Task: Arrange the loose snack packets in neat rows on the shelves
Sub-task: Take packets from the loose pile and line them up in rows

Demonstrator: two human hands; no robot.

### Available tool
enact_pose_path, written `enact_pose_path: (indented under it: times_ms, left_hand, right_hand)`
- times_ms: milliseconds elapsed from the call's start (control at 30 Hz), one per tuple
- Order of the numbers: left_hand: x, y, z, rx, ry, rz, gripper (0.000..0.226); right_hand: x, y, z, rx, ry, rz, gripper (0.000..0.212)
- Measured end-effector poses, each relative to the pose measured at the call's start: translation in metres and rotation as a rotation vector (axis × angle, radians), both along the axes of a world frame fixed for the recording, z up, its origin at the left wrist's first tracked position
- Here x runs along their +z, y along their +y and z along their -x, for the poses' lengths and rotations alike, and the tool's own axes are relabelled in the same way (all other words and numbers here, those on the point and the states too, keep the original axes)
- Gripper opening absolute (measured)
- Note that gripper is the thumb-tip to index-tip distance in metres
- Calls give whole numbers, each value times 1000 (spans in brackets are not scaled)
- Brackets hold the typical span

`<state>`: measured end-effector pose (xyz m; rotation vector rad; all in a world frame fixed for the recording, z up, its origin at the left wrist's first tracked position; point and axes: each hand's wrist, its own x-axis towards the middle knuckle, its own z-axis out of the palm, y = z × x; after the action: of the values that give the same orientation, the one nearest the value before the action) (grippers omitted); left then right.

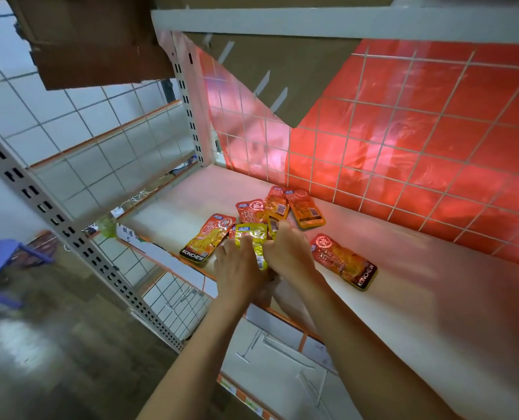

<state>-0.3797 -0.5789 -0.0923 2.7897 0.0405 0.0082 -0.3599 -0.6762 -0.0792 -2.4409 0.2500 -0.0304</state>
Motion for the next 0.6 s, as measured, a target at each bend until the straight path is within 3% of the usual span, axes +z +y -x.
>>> enact_pose_path:
  times_ms: [133, 233, 333, 433, 600]
  left_hand:
    - [1, -5, -4, -76, 16, 33, 68]
    - [2, -9, -5, -69, 30, 70, 83]
    - [3, -11, -7, -27, -27, 104, 94]
    - [4, -17, -7, 6, -152, 89, 71]
    - [7, -36, -3, -13, -275, 77, 41]
  right_hand:
    - [-2, -8, 4, -73, -55, -75, 48]
    - [-4, -24, 8, -162, -53, -105, 37]
    - [0, -41, 14, -238, -54, -265, 30]
    - [5, -51, 24, -326, -120, -563, 16]
    - [5, -78, 41, -340, -129, -891, 32]
